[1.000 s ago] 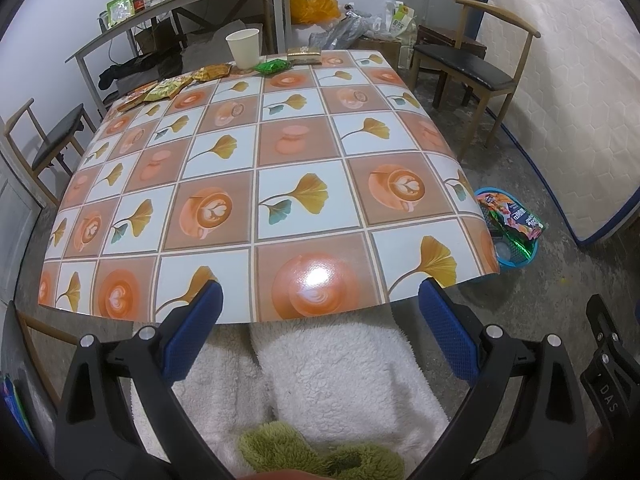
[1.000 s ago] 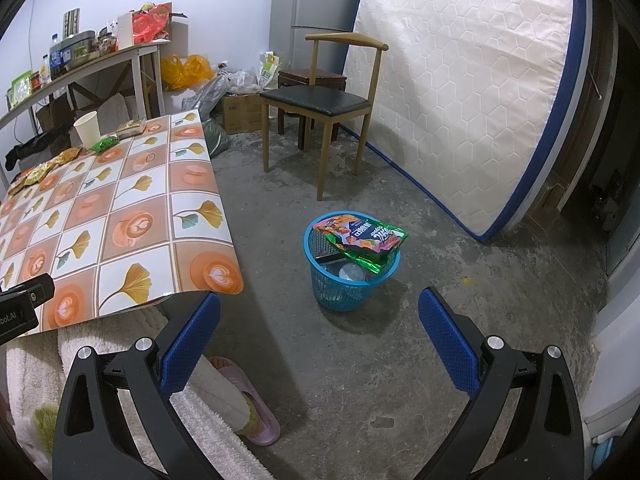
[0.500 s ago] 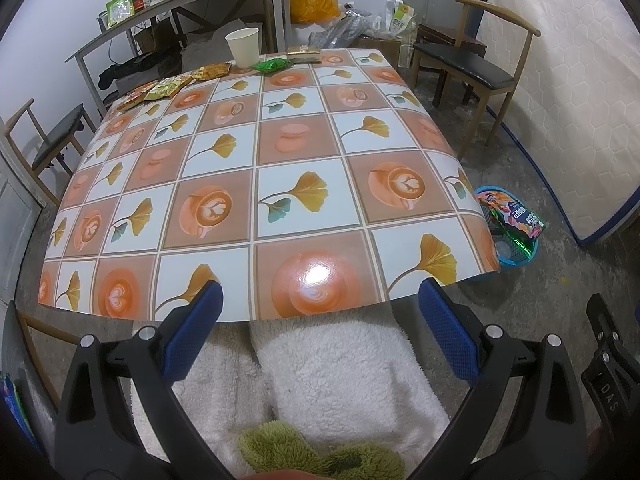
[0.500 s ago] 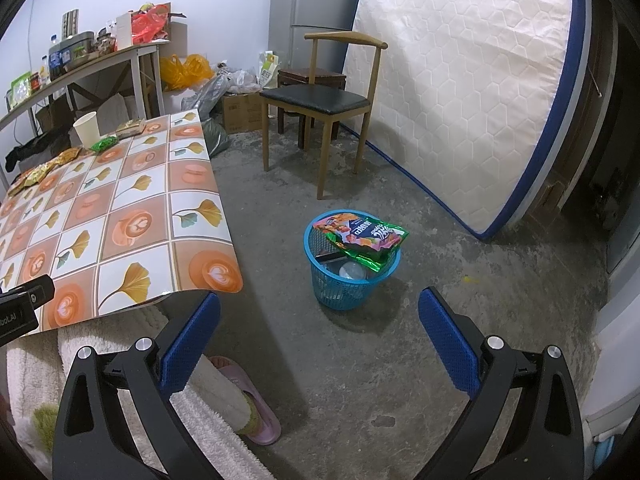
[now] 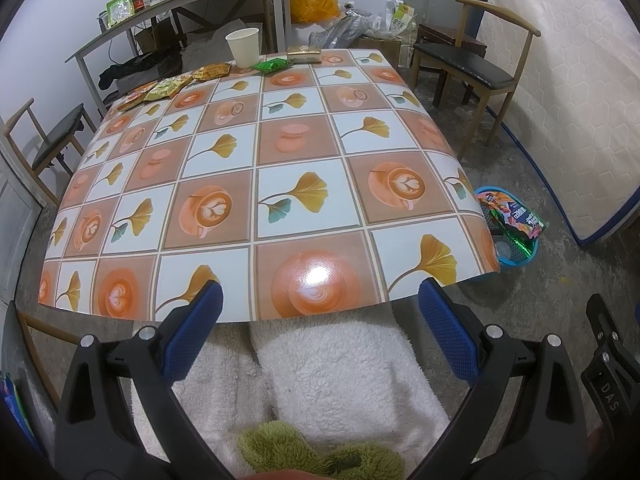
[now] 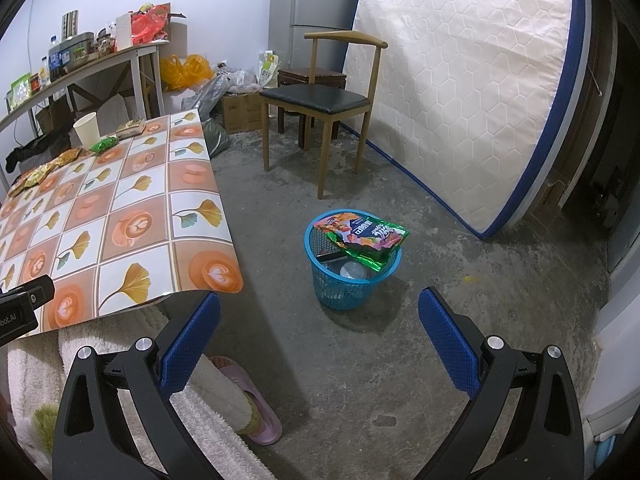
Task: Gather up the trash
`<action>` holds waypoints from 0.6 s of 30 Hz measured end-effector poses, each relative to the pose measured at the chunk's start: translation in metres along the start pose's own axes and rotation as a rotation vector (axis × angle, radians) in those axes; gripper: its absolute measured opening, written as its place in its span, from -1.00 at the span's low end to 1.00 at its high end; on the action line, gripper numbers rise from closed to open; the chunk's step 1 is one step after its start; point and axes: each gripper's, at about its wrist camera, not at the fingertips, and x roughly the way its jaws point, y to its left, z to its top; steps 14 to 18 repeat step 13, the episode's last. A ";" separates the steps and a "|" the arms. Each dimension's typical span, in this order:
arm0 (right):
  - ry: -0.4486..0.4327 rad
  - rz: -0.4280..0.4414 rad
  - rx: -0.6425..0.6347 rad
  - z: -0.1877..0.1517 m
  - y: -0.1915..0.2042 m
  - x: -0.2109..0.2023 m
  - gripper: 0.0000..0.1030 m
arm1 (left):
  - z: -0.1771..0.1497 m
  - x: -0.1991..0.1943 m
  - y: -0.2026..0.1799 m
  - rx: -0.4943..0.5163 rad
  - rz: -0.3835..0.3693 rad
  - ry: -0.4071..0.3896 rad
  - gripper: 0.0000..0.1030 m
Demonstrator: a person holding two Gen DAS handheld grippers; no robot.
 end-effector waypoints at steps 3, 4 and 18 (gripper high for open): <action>-0.002 0.000 0.000 -0.001 0.000 0.001 0.87 | 0.000 0.000 0.000 0.000 0.000 0.000 0.83; -0.003 0.001 0.000 -0.002 0.000 0.001 0.87 | 0.001 0.000 0.001 0.000 0.000 0.000 0.83; -0.004 0.001 0.000 -0.003 0.002 0.001 0.87 | 0.000 0.000 0.001 -0.004 -0.002 -0.001 0.83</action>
